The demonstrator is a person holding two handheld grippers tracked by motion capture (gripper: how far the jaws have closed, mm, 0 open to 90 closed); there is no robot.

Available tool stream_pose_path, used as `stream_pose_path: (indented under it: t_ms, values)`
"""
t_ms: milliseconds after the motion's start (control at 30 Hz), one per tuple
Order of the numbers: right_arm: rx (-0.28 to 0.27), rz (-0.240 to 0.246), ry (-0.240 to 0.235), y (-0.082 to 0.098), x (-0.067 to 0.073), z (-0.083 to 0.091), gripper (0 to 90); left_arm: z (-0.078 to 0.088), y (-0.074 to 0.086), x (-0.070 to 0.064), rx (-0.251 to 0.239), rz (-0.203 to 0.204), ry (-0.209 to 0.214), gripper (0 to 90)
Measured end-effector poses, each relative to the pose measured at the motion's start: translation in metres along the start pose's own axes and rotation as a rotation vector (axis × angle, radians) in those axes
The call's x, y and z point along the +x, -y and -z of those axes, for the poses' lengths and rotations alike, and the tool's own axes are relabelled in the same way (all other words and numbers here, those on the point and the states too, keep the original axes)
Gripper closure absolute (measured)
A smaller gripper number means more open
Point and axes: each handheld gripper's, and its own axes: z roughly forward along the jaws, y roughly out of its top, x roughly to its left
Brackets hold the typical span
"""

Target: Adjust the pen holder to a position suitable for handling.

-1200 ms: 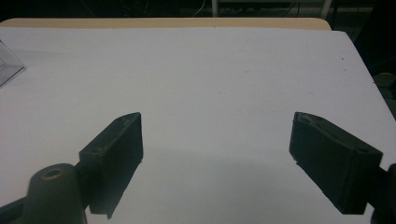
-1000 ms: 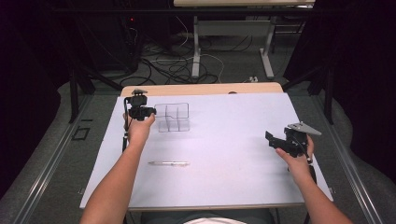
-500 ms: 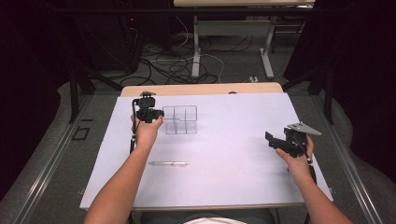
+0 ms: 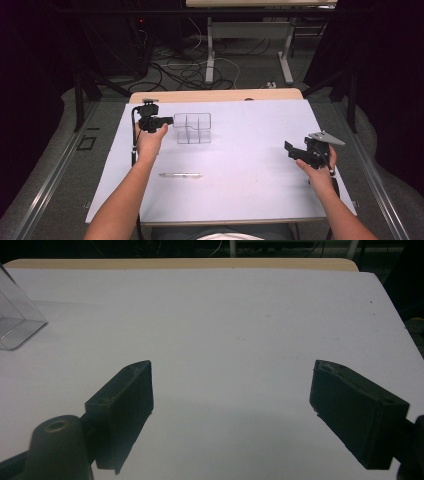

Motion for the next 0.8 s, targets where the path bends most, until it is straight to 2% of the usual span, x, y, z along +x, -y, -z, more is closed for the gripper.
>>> stream_pose_path:
  t_ms: [67, 167, 267, 333, 367, 500, 567, 633, 800]
  values:
    - [-0.001, 0.000, -0.001, 0.000, 0.000, 0.000, 17.1, 0.008, 0.004, 0.005, -0.032, 0.005, 0.020, 72.3]
    - [-0.004, 0.001, -0.002, 0.000, 0.001, 0.000, 17.1, 0.013, 0.008, 0.008, -0.041, 0.009, 0.044, 68.5]
    - [0.002, 0.007, 0.000, -0.001, 0.001, 0.001, 17.1, 0.021, 0.017, 0.012, -0.075, -0.012, 0.053, 64.9]
    - [-0.007, 0.011, -0.004, -0.001, 0.001, 0.001, 17.1, 0.024, 0.022, 0.014, -0.101, -0.029, 0.068, 58.2]
    - [-0.006, 0.010, -0.003, -0.001, 0.002, 0.001, 17.1, 0.025, 0.025, 0.015, -0.108, -0.024, 0.081, 55.6]
    - [0.013, 0.006, 0.001, -0.001, 0.003, 0.001, 17.1, 0.031, 0.038, 0.018, -0.114, -0.064, 0.119, 51.6]
    - [0.008, 0.003, -0.003, 0.000, 0.003, 0.000, 17.1, 0.032, 0.041, 0.019, -0.118, -0.094, 0.120, 45.7]
    - [0.001, 0.009, -0.006, 0.000, 0.003, -0.001, 17.1, 0.034, 0.046, 0.019, -0.134, -0.118, 0.122, 44.0]
    - [0.001, 0.015, -0.011, 0.000, 0.003, 0.000, 17.1, 0.040, 0.054, 0.019, -0.131, -0.176, 0.141, 40.0]
